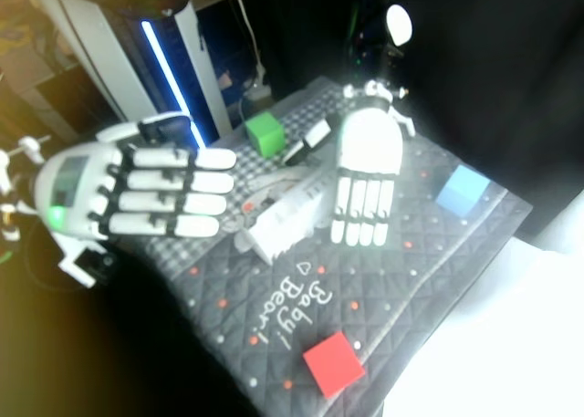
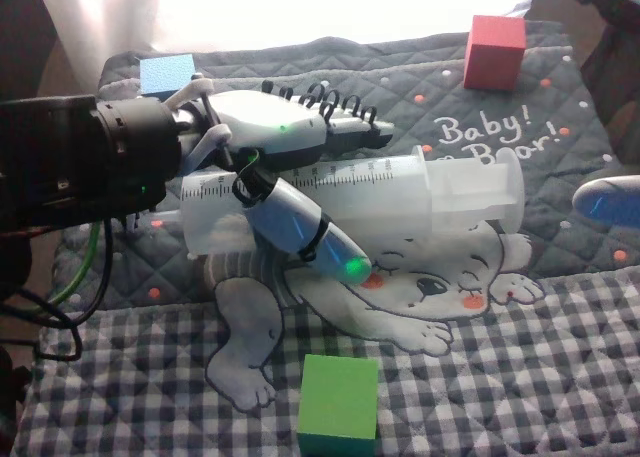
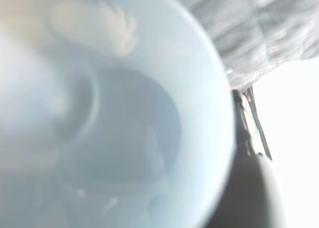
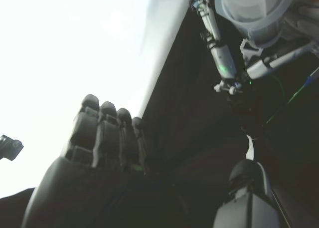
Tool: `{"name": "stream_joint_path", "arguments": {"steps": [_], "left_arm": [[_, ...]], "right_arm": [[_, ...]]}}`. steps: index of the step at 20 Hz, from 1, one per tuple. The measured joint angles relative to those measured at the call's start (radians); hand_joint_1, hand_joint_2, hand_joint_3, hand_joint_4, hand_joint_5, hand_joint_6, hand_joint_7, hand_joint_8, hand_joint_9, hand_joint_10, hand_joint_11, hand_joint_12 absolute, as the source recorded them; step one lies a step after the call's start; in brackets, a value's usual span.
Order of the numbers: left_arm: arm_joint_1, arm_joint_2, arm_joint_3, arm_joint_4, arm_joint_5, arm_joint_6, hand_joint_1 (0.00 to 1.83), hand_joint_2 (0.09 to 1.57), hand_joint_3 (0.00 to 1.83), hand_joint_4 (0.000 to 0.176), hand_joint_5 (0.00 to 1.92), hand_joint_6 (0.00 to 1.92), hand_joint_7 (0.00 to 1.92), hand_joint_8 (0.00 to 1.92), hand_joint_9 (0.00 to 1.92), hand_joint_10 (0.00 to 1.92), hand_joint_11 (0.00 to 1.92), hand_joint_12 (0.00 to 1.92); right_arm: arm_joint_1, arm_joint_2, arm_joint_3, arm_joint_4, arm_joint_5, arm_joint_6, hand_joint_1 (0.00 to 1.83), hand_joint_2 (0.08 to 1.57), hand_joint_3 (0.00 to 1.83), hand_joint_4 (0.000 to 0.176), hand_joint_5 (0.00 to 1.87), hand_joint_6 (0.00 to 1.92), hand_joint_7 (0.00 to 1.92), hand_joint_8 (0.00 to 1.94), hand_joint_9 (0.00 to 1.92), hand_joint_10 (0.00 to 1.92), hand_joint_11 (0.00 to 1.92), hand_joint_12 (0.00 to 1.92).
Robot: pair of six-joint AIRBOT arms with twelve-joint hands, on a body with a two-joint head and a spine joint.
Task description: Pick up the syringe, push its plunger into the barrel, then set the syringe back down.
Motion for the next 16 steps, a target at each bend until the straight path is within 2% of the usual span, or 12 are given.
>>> {"name": "stream_joint_path", "arguments": {"steps": [2, 8, 9, 10, 12, 13, 14, 16], "left_arm": [[0.007, -0.004, 0.004, 0.001, 0.003, -0.007, 0.41, 0.70, 0.00, 0.000, 0.00, 0.00, 0.00, 0.00, 0.00, 0.00, 0.00, 0.00], [0.008, -0.014, 0.007, 0.003, 0.002, -0.008, 0.45, 0.68, 0.00, 0.000, 0.00, 0.00, 0.02, 0.01, 0.05, 0.01, 0.02, 0.01], [0.009, -0.014, 0.007, 0.003, 0.002, -0.008, 0.51, 0.68, 0.00, 0.000, 0.00, 0.00, 0.01, 0.00, 0.04, 0.01, 0.01, 0.01], [0.011, -0.014, 0.007, 0.002, 0.000, -0.011, 0.65, 0.67, 0.00, 0.000, 0.01, 0.00, 0.02, 0.01, 0.05, 0.01, 0.04, 0.02], [0.013, -0.014, 0.007, -0.001, -0.002, -0.012, 0.84, 0.69, 0.00, 0.000, 0.09, 0.01, 0.12, 0.01, 0.17, 0.02, 0.18, 0.09], [0.014, -0.014, 0.007, -0.001, -0.003, -0.012, 0.97, 0.73, 0.00, 0.000, 0.24, 0.01, 0.29, 0.01, 0.32, 0.02, 0.31, 0.19], [0.015, -0.014, 0.007, 0.000, -0.016, -0.010, 1.08, 0.81, 0.01, 0.000, 0.35, 0.02, 0.44, 0.02, 0.48, 0.01, 0.35, 0.44], [0.016, -0.014, 0.007, -0.004, -0.025, -0.008, 1.14, 0.92, 0.00, 0.000, 0.55, 0.01, 0.63, 0.01, 0.68, 0.01, 0.36, 0.85]], "right_arm": [[0.002, 0.000, 0.000, 0.000, -0.001, 0.000, 0.20, 0.85, 0.01, 0.000, 0.03, 0.00, 0.00, 0.00, 0.00, 0.00, 0.00, 0.00], [0.003, -0.003, 0.000, -0.002, -0.001, 0.000, 0.20, 0.88, 0.01, 0.000, 0.02, 0.00, 0.00, 0.00, 0.00, 0.00, 0.00, 0.00], [0.003, -0.004, 0.000, -0.002, -0.001, 0.000, 0.21, 0.89, 0.01, 0.000, 0.03, 0.00, 0.00, 0.00, 0.00, 0.00, 0.00, 0.00], [0.003, -0.004, 0.000, -0.002, -0.001, 0.000, 0.21, 0.89, 0.01, 0.000, 0.03, 0.00, 0.00, 0.00, 0.00, 0.00, 0.00, 0.00], [0.003, -0.004, 0.000, -0.002, -0.001, 0.000, 0.22, 0.90, 0.01, 0.000, 0.04, 0.01, 0.00, 0.00, 0.00, 0.00, 0.00, 0.00], [0.003, -0.004, 0.000, -0.002, -0.001, 0.000, 0.20, 0.90, 0.01, 0.000, 0.04, 0.01, 0.00, 0.00, 0.00, 0.00, 0.00, 0.00], [0.003, -0.004, 0.000, -0.002, -0.001, 0.000, 0.19, 0.91, 0.01, 0.000, 0.04, 0.00, 0.00, 0.00, 0.00, 0.00, 0.00, 0.00], [0.003, -0.004, 0.000, -0.002, -0.001, 0.000, 0.22, 0.88, 0.00, 0.000, 0.03, 0.00, 0.00, 0.00, 0.00, 0.00, 0.00, 0.00]]}}
